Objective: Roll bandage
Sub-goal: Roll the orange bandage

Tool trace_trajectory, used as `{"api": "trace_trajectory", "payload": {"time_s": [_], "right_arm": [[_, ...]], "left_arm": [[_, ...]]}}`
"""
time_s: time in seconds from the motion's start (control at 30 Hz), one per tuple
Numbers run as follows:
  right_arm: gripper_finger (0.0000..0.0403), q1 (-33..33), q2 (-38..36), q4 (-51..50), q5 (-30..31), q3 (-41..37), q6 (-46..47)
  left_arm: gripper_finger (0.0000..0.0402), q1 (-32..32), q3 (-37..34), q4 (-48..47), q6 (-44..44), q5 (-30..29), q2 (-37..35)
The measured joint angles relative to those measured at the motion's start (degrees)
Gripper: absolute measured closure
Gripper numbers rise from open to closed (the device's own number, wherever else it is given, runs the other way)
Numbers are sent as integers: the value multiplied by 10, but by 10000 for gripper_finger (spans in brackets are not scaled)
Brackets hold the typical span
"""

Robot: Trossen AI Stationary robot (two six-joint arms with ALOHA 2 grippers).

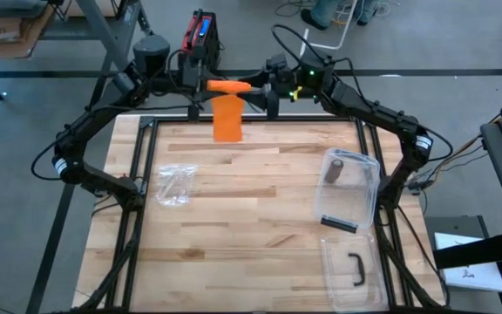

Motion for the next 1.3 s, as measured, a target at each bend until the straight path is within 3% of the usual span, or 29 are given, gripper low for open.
{"api": "trace_trajectory", "payload": {"time_s": [0.27,0.43,0.6,0.97,1.3], "right_arm": [[56,1,0,26,-2,0,-37],[55,1,3,26,-3,0,45],[55,1,6,24,-13,0,68],[54,1,6,-6,-28,0,57],[54,0,5,24,-28,0,91]], "left_arm": [[317,0,0,10,4,36,-1],[319,0,0,14,79,31,-1],[318,0,0,16,151,24,4],[319,-1,0,51,184,2,16],[318,-1,0,51,196,1,16]]}}
